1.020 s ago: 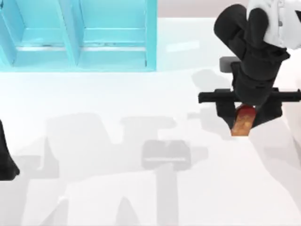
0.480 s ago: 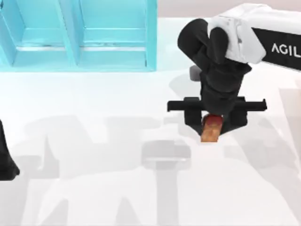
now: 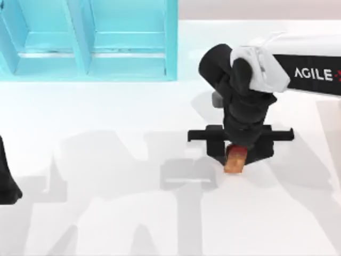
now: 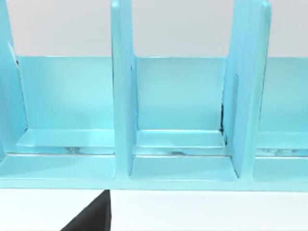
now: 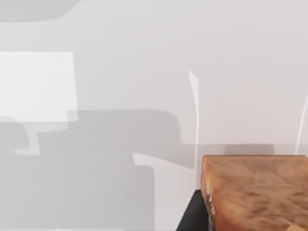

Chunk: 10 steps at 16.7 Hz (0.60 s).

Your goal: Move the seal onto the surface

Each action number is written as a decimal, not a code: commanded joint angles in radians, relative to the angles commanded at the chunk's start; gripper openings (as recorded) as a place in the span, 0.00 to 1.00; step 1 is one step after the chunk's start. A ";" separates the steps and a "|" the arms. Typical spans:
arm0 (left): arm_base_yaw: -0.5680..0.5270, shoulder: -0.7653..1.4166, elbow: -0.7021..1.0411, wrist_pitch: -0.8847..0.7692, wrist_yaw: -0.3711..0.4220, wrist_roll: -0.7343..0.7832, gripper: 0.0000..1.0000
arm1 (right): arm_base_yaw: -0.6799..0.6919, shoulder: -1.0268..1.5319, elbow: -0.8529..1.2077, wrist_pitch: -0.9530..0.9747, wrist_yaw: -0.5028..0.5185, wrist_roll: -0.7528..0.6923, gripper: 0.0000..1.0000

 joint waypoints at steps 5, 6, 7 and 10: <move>0.000 0.000 0.000 0.000 0.000 0.000 1.00 | 0.000 0.000 0.000 0.001 0.000 0.000 0.15; 0.000 0.000 0.000 0.000 0.000 0.000 1.00 | 0.000 0.000 0.000 0.001 0.000 0.000 0.23; 0.000 0.000 0.000 0.000 0.000 0.000 1.00 | 0.000 0.000 0.000 0.001 0.000 0.000 0.30; 0.000 0.000 0.000 0.000 0.000 0.000 1.00 | 0.000 0.000 0.000 0.001 0.000 0.000 0.53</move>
